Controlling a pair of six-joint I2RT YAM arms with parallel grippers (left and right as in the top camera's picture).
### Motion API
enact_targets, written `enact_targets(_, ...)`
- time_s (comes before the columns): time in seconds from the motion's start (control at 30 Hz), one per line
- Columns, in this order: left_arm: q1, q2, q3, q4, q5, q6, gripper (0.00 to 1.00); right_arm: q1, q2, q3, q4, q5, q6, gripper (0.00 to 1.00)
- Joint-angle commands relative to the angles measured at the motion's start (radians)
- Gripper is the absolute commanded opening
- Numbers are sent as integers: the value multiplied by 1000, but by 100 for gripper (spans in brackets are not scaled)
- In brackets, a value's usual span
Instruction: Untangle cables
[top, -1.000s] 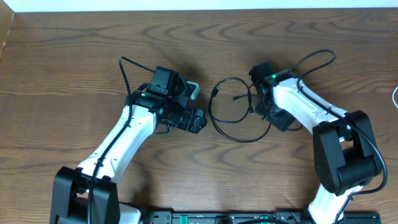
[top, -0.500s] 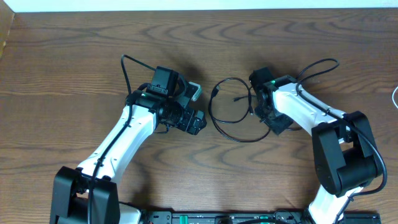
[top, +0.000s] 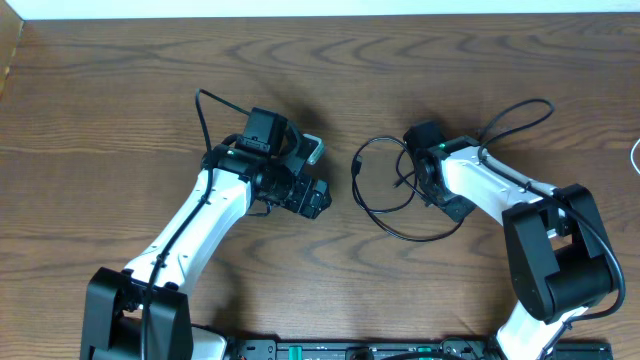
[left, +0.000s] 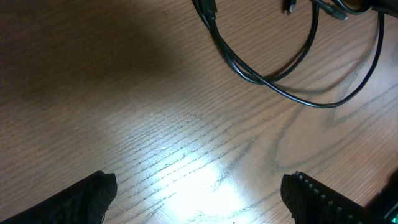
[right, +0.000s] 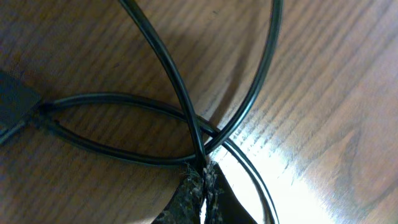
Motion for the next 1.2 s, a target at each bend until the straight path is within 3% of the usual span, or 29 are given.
enact_targets(0.0, 0, -1, 9, -8, -9, 20, 90, -6, 33, -13, 16, -35, -177, 1)
enact_targets(0.13, 0, -1, 9, -21, -9, 20, 90, -6, 4, 74, -9, -68, -385, 1)
enact_targets(0.3, 0, -1, 9, -27, -9, 20, 90, -6, -108, 363, -161, -90, -668, 1)
enact_targets(0.37, 0, -1, 9, -27, -9, 20, 90, -6, -174, 573, -247, -107, -803, 1)
enact_targets(0.63, 0, -1, 9, -31, -9, 16, 90, -14, -245, 1127, -351, -111, -960, 1)
enact_targets(0.8, 0, -1, 9, -37, -9, 17, 90, -93, -257, 1439, -369, -125, -972, 1)
enact_targets(0.97, 0, -1, 9, -37, -9, 17, 90, -110, -245, 1435, -497, -161, -972, 1)
enact_targets(1.17, 0, -1, 9, -35, -10, -30, 89, -110, -163, 1277, -628, -222, -973, 6)
